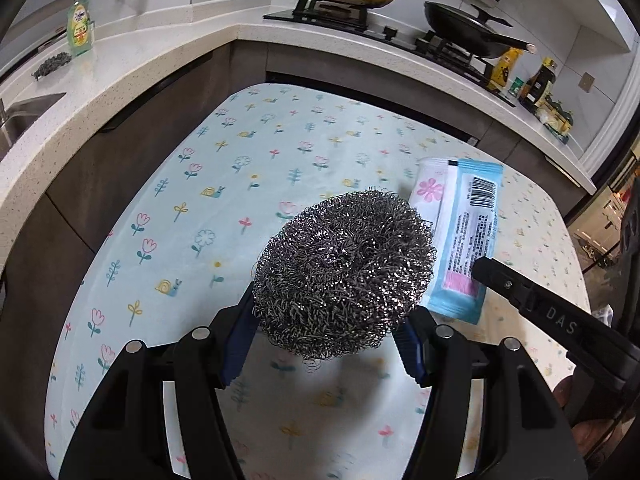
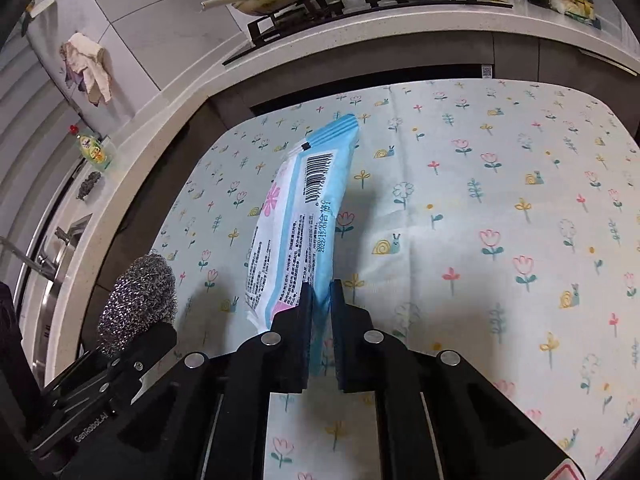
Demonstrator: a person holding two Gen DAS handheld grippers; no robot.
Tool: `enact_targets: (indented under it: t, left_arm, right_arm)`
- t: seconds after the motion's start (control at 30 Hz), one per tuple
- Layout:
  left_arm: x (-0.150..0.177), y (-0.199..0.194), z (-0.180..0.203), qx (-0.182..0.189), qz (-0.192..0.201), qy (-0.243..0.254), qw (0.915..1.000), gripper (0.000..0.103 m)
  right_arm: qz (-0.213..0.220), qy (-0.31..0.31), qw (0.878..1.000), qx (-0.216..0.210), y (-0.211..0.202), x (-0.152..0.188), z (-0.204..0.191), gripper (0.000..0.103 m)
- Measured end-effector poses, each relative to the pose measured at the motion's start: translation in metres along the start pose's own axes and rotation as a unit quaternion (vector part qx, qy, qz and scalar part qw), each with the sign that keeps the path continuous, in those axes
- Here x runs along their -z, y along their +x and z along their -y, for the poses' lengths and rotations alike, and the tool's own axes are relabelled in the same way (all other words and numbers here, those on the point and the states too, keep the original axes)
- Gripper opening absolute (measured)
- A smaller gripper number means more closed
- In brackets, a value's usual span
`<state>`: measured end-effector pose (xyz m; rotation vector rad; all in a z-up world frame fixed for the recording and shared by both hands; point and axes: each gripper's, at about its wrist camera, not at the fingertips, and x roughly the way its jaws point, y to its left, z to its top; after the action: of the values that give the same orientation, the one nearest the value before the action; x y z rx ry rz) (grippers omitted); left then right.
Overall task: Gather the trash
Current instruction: 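Carry the scrubber and wrapper over the bin and open both tools to drop them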
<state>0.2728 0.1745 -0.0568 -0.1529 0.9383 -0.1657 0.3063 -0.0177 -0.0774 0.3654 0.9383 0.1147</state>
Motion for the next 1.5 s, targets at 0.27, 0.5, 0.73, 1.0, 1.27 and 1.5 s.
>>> enact_targets:
  t: [0.27, 0.5, 0.73, 1.0, 1.27, 1.5]
  left_arm:
    - [0.018, -0.034, 0.076, 0.034, 0.008, 0.050, 0.9981, 0.058]
    - [0.044, -0.057, 0.158, 0.071, 0.010, 0.100, 0.9923, 0.058]
    - [0.073, -0.072, 0.235, 0.100, 0.006, 0.150, 0.9837, 0.058]
    - [0.105, -0.077, 0.308, 0.124, -0.006, 0.193, 0.9733, 0.058]
    - [0.133, -0.075, 0.370, 0.141, -0.020, 0.235, 0.9616, 0.058]
    - [0.152, -0.068, 0.416, 0.158, -0.034, 0.262, 0.9514, 0.059]
  right_arm:
    - [0.048, 0.024, 0.998, 0.013, -0.088, 0.021, 0.042, 0.008]
    - [0.093, 0.061, 0.993, 0.035, -0.164, 0.039, 0.103, 0.008]
    - [0.123, 0.098, 0.985, 0.065, -0.223, 0.065, 0.170, 0.008]
    - [0.145, 0.140, 0.975, 0.095, -0.272, 0.094, 0.237, 0.008]
    - [0.161, 0.189, 0.961, 0.120, -0.310, 0.125, 0.303, 0.008]
    - [0.168, 0.215, 0.950, 0.151, -0.332, 0.142, 0.343, 0.008]
